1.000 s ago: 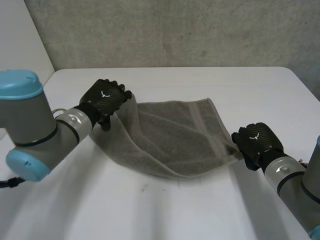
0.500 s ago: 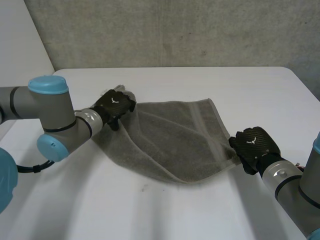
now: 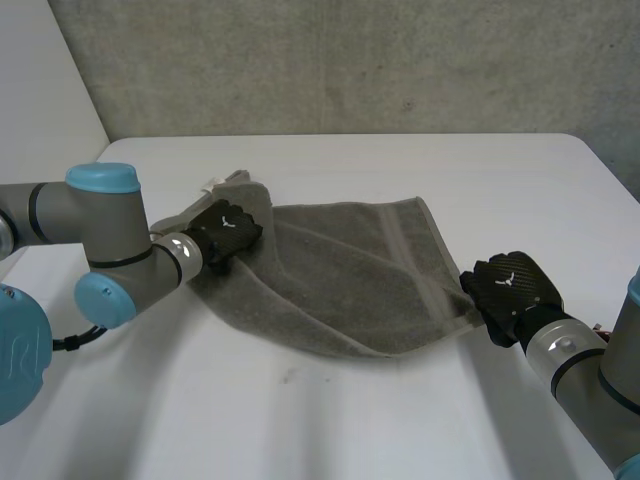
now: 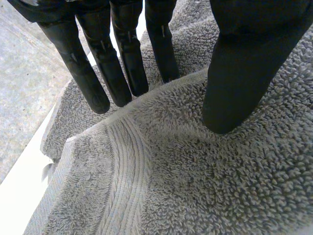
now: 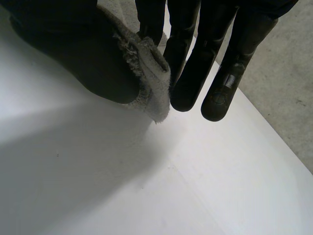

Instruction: Fold the towel.

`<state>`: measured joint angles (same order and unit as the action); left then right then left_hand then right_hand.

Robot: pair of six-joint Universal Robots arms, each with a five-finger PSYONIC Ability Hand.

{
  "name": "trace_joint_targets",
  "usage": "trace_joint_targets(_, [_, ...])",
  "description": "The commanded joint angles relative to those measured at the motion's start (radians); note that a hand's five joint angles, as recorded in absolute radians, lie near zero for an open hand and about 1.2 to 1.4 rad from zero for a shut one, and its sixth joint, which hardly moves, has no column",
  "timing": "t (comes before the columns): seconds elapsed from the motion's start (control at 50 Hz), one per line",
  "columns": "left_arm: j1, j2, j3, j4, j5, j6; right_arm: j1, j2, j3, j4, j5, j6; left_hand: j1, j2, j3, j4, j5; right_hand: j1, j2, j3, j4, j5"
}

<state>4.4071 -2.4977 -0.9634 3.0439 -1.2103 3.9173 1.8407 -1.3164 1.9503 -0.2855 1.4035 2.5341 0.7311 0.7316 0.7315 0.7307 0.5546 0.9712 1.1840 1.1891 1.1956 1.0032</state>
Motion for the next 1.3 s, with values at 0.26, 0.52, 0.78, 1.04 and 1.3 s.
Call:
trace_joint_targets(0.26, [0.026,0.082,-0.075,-0.023,-0.002,-0.001,0.0,0.006,-0.001,0.0,0.0,-0.001,0.131,0.131,0.131,0.132,0.133,0.425,0.212,0.207,0.201,0.219])
trace_joint_targets(0.52, [0.045,0.1,-0.132,-0.014,-0.002,0.001,0.006,0.014,-0.001,0.002,0.002,-0.005,0.131,0.131,0.131,0.132,0.133,0.425,0.212,0.207,0.201,0.219])
trace_joint_targets(0.78, [0.045,0.068,-0.136,0.041,-0.002,0.001,0.008,0.017,0.001,0.002,0.002,-0.005,0.294,0.294,0.294,0.295,0.297,0.425,0.212,0.207,0.201,0.219])
trace_joint_targets(1.04, [0.045,0.2,-0.186,0.066,-0.055,-0.012,0.0,0.013,-0.002,0.003,0.009,-0.003,0.665,0.665,0.665,0.666,0.667,0.425,0.212,0.207,0.201,0.219])
trace_joint_targets(1.3, [0.12,0.739,-0.523,0.058,-0.078,-0.018,-0.051,-0.238,-0.131,0.207,0.009,0.009,0.665,0.665,0.665,0.666,0.667,0.425,0.212,0.207,0.201,0.219])
